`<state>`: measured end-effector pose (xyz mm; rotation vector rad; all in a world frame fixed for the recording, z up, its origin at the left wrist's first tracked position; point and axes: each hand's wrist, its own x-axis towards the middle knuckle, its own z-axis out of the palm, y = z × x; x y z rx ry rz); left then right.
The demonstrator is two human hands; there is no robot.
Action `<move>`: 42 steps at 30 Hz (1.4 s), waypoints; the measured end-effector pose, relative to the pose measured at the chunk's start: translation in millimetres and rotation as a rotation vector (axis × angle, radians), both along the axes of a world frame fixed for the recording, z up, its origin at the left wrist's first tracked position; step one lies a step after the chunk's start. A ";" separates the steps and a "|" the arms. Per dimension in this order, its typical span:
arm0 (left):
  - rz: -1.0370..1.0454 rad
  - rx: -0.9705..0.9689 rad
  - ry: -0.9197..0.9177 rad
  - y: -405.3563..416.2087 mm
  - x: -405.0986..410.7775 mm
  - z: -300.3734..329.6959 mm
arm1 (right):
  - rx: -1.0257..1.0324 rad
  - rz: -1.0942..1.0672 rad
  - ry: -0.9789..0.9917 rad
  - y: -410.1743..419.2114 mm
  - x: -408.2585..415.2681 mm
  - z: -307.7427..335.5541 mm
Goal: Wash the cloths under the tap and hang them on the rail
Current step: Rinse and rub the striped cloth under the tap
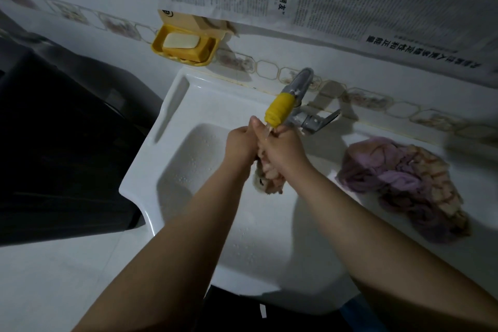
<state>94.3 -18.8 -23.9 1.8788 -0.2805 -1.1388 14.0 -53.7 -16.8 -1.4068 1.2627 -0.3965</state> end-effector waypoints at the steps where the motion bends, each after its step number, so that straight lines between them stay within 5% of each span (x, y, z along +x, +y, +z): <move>1: 0.009 0.007 0.068 -1.8 -7.2 0.3 | -0.058 0.003 0.059 -0.2 3.5 0.6; 8: 0.153 -0.015 0.353 -3.0 -14.6 0.7 | -0.252 0.041 0.279 5.4 10.5 -5.7; 12: 0.136 0.025 0.466 0.4 -22.3 11.5 | -0.158 0.035 0.419 -14.8 10.4 -6.9; 15: 0.174 0.028 0.424 -3.7 -21.6 15.4 | -0.140 0.036 0.347 -14.8 9.3 -6.7; 19: 0.214 -0.045 0.585 -1.0 -5.7 16.5 | -0.268 0.133 0.364 5.3 7.1 -3.8; 24: -0.303 0.144 0.124 16.0 18.9 7.2 | -0.125 0.198 0.372 -26.7 -17.3 -14.5; 31: -0.453 -0.056 -0.140 5.7 43.0 22.3 | 0.116 0.532 0.125 -22.8 -28.6 -8.0; 35: -0.480 -0.094 -0.343 -12.6 31.2 27.6 | 0.072 0.515 0.049 -20.0 -18.9 -7.6; 37: -0.396 -0.116 -0.178 -12.4 32.9 21.0 | 0.036 0.466 -0.001 -18.6 -14.5 1.5; 40: -0.477 -0.175 0.309 6.4 32.1 -0.7 | 0.015 0.292 -0.033 -21.6 -13.4 8.4; 42: -0.473 -0.143 0.349 20.2 30.6 -14.2 | -0.006 0.239 0.027 -26.8 -15.3 9.9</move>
